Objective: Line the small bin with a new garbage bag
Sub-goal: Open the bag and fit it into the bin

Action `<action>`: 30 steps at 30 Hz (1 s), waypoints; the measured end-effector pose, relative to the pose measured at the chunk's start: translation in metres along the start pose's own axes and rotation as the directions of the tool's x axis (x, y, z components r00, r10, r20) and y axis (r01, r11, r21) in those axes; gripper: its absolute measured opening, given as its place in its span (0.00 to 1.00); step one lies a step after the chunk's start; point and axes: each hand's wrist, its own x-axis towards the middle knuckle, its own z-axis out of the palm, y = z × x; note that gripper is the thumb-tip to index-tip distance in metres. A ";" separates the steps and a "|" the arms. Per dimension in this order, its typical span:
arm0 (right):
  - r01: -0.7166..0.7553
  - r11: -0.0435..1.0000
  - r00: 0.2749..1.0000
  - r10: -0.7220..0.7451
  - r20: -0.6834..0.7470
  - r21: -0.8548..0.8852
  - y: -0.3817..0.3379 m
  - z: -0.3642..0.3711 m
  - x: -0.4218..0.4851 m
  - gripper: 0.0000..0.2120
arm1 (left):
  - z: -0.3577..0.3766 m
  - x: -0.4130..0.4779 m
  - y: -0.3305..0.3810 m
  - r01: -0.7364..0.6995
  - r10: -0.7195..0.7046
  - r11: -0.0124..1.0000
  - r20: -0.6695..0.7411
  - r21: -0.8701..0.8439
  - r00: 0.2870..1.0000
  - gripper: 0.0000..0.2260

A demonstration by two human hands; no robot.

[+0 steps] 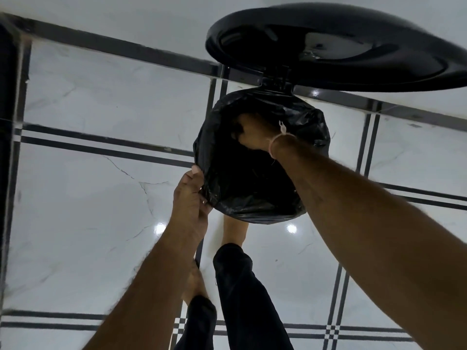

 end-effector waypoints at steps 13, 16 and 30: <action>-0.281 0.882 0.954 0.298 0.014 0.377 0.045 -0.014 -0.032 0.25 | 0.001 0.000 -0.001 -0.020 0.021 1.000 -0.011 0.013 1.000 0.11; -0.248 0.910 0.949 0.297 -0.104 0.332 0.032 -0.003 -0.047 0.25 | 0.002 -0.002 0.000 -0.016 0.017 1.000 -0.016 0.022 1.000 0.11; -0.246 0.939 0.953 0.280 0.118 -0.239 0.037 0.045 -0.105 0.29 | 0.011 -0.006 0.004 0.006 -0.004 1.000 -0.064 0.026 0.998 0.12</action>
